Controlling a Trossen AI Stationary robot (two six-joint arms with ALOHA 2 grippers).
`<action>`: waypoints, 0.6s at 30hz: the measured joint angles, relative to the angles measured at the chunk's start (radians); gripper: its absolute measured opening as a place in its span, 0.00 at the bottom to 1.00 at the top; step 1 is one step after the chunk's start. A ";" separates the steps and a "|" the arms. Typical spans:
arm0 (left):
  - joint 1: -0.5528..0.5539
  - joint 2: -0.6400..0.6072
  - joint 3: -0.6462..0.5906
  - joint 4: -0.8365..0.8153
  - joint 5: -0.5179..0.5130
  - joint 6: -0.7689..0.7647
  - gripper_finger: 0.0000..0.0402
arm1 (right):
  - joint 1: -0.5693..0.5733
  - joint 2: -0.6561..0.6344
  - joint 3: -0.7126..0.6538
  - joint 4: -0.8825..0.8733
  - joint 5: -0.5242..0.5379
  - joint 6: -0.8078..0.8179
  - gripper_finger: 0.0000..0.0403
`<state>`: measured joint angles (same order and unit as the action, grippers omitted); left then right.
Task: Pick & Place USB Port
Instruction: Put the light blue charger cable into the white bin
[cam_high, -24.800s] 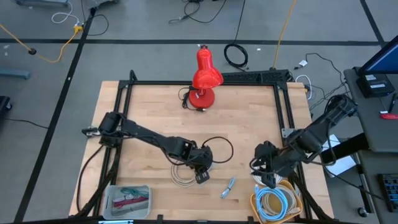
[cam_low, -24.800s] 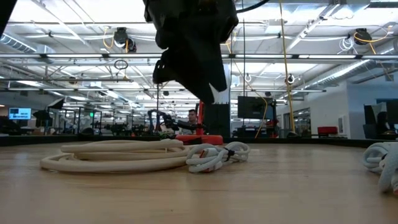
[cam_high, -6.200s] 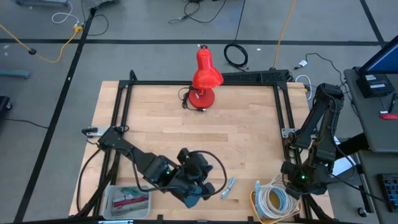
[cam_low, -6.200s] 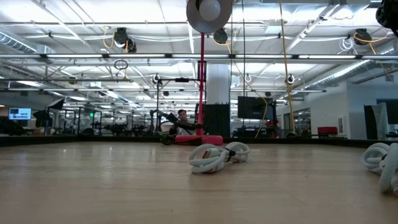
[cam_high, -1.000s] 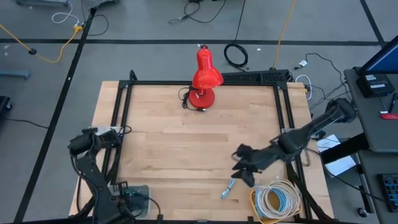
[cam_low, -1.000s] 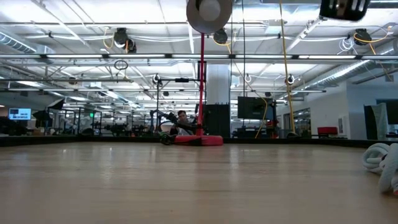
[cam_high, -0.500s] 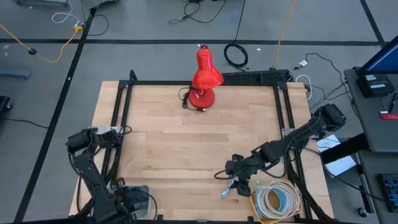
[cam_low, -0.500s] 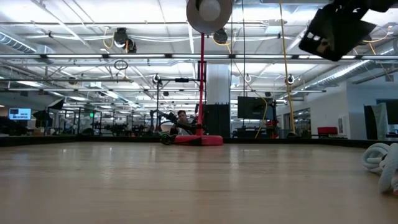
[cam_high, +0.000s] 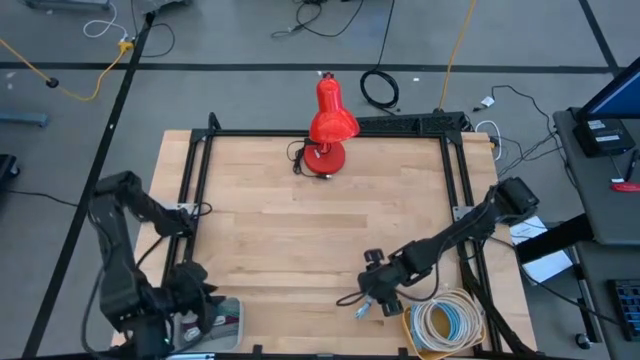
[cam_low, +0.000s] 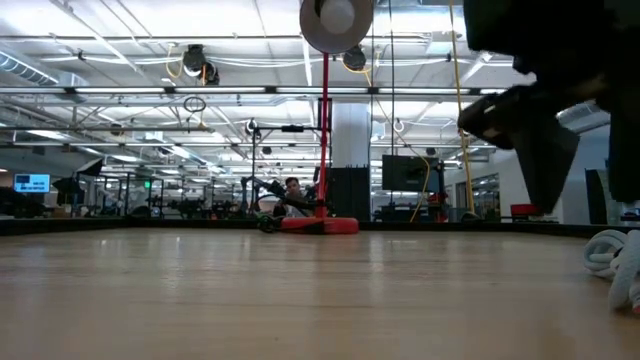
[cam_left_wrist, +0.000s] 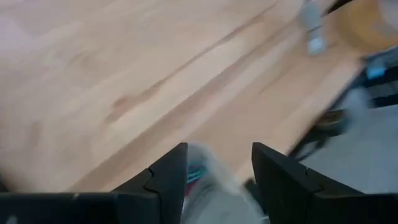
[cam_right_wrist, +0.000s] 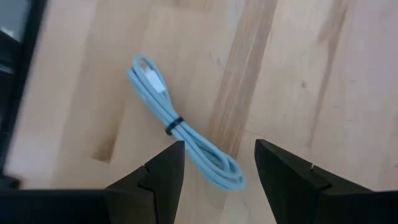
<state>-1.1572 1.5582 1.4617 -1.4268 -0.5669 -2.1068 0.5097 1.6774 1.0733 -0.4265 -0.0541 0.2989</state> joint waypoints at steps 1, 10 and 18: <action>0.001 -0.016 0.000 0.016 -0.031 0.010 0.45 | 0.003 0.013 0.000 0.004 0.000 -0.002 0.46; 0.047 -0.075 0.000 0.164 -0.246 0.155 0.45 | 0.043 0.113 0.002 -0.011 -0.012 -0.022 0.46; 0.088 -0.074 0.000 0.256 -0.320 0.243 0.45 | 0.058 0.141 0.004 0.022 0.059 0.102 0.18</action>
<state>-1.0687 1.4837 1.4620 -1.1711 -0.8873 -1.8642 0.5681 1.8188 1.0768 -0.4042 0.0047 0.4005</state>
